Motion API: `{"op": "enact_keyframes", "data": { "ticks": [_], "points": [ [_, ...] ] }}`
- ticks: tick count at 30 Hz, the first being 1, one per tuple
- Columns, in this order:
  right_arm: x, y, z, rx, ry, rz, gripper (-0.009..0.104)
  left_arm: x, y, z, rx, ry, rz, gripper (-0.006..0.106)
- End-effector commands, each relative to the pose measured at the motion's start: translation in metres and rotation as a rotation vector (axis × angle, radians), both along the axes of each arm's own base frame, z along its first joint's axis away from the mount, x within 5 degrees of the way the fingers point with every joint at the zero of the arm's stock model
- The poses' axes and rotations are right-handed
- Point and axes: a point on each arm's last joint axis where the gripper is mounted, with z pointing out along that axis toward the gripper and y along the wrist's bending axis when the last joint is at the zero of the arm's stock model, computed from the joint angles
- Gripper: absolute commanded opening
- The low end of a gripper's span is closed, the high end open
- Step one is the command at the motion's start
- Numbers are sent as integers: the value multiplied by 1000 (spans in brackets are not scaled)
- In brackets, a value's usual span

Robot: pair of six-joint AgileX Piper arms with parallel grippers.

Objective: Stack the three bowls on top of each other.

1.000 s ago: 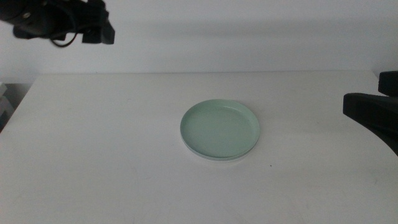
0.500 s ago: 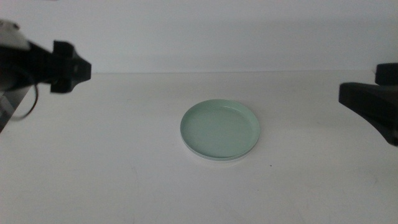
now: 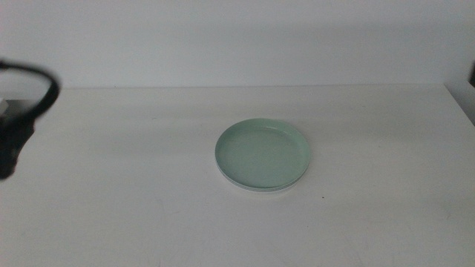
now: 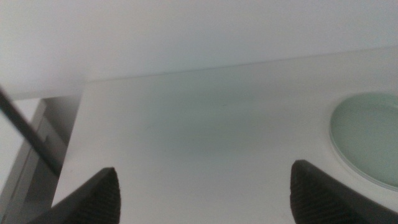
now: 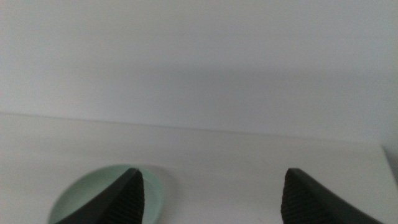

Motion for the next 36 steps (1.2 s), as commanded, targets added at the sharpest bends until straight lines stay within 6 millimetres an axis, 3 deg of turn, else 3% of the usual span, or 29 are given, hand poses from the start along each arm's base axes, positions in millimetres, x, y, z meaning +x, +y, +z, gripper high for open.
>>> {"op": "enact_keyframes", "data": {
  "ticks": [1, 7, 12, 19, 26, 30, 36],
  "points": [
    [-15, -8, 1, -13, -67, -52, 56, -11, 2, 5, -50, -129, -1, 105],
    [-49, -10, -44, -56, -83, -66, 56, -38, 4, -30, -122, -234, -53, 105],
    [-64, -12, -73, -66, -88, -76, 56, -45, 3, -57, -135, -246, -75, 105],
    [-68, -11, -90, -62, -44, -68, 56, -44, 3, -63, -130, -237, -78, 105],
    [-72, -12, -89, -65, -70, -74, 56, -44, 3, -67, -126, -224, -76, 105],
    [-82, -13, -94, -91, -122, -86, 56, -48, 4, -82, -146, -202, -66, 105],
    [-94, -18, -128, -176, -184, -126, 56, -65, 14, -114, -185, -235, 23, 105]
  ]
}}
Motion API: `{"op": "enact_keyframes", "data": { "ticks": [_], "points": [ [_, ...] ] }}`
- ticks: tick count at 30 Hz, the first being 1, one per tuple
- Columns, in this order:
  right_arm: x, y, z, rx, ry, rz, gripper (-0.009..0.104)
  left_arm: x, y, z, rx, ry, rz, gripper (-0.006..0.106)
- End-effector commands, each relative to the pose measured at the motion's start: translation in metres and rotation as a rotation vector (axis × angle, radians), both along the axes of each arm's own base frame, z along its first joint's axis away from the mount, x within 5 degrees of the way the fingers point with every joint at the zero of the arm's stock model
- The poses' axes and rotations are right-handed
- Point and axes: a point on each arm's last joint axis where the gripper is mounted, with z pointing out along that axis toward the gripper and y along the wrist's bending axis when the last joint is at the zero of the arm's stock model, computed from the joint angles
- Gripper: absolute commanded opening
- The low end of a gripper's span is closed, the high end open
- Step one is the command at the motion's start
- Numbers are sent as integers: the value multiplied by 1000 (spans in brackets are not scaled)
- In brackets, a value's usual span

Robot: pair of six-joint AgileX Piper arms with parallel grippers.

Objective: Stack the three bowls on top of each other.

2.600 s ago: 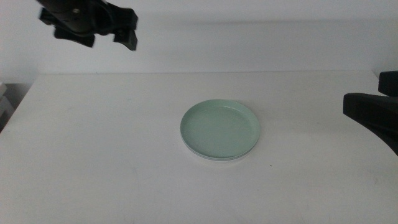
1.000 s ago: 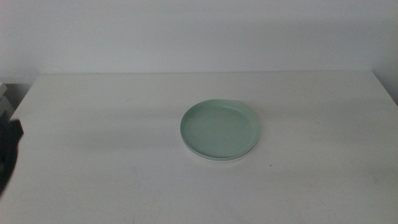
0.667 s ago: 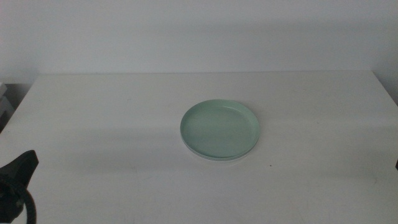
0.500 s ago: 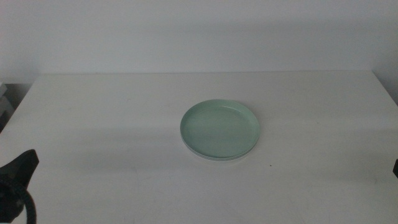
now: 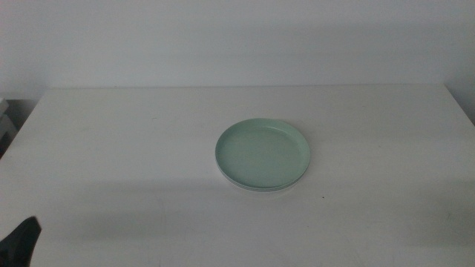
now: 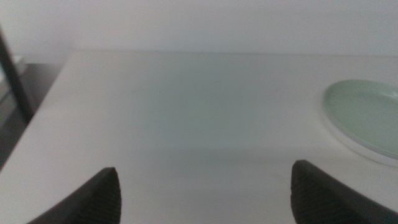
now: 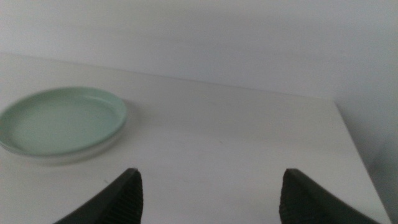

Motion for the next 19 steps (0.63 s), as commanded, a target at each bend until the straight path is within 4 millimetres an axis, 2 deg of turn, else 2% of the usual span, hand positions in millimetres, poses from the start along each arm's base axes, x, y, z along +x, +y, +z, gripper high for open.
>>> {"op": "enact_keyframes", "data": {
  "ticks": [1, 7, 10, 19],
  "points": [
    [-3, -5, 0, -41, -107, -53, 56, -3, 0, 5, -39, -118, 9, 105],
    [-10, -6, -34, -53, -138, -61, 56, -10, -1, -21, -63, -247, -4, 105],
    [-11, -6, -35, -83, -129, -53, 56, -12, 0, -30, -62, -240, 0, 105],
    [-11, -6, -34, -89, -142, -59, 56, -13, 1, -31, -48, -230, 5, 105]
  ]
}}
